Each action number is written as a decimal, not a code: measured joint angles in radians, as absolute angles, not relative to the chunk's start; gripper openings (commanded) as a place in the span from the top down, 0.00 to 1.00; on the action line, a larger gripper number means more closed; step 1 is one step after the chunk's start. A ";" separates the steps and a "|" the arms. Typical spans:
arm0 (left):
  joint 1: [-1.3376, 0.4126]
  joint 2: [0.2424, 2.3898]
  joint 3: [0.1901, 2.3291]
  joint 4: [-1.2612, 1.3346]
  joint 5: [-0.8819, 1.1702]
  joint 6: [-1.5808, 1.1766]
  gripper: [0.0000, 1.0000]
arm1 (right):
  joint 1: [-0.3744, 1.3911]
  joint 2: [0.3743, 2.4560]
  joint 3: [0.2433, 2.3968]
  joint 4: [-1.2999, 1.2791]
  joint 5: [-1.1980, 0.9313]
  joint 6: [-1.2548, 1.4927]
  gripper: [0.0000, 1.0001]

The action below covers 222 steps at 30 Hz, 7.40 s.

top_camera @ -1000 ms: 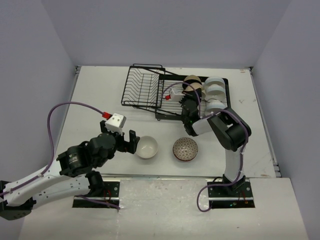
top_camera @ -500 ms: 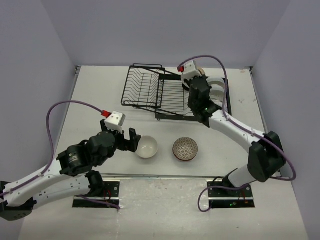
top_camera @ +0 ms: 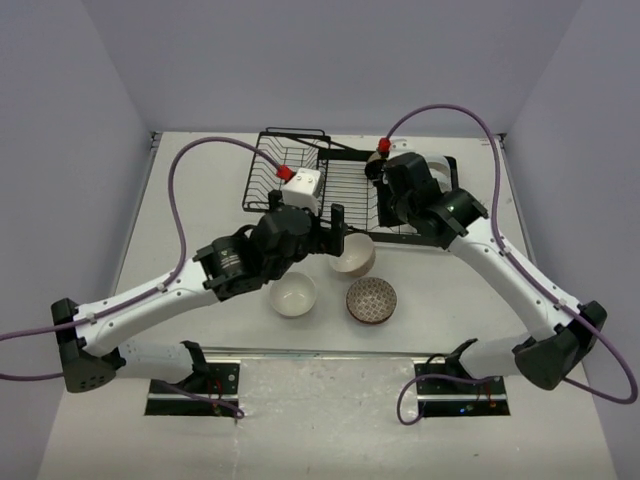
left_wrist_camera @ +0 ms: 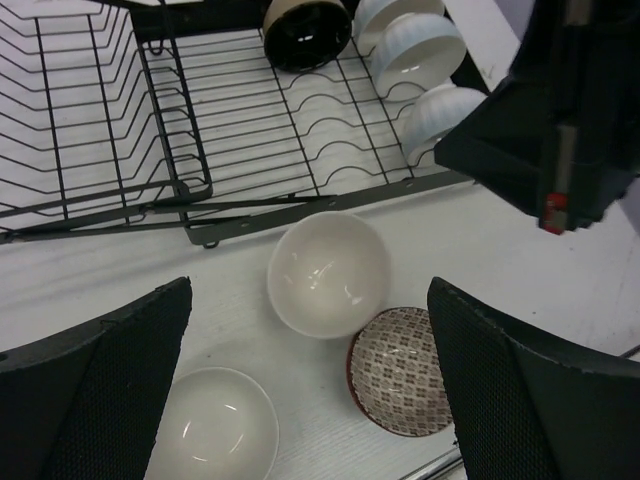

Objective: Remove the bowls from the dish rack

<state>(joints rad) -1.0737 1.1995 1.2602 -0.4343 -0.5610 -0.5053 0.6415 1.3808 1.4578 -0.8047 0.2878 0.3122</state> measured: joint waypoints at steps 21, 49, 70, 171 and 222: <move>-1.065 1.020 1.082 -0.470 -0.616 -0.566 0.00 | 0.632 1.288 1.115 -0.641 0.123 0.455 0.58; -1.062 0.816 0.988 -0.699 -0.632 -0.592 0.00 | 0.656 1.639 1.033 -0.499 0.044 0.536 1.00; -1.062 0.609 0.937 -0.721 -0.797 -0.503 0.00 | 0.895 1.475 1.203 -0.691 0.109 0.551 1.00; -0.888 2.217 2.253 -0.574 -0.337 0.240 0.00 | 0.595 0.315 1.041 -0.907 0.479 0.575 0.08; -0.727 2.720 2.322 0.208 -0.296 0.509 1.00 | 0.595 0.185 0.958 -0.905 0.234 0.511 0.01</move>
<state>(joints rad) -0.7273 2.7205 2.3219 0.2085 -0.2962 0.5087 0.5953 0.1848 0.9581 -0.9054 0.2344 0.5110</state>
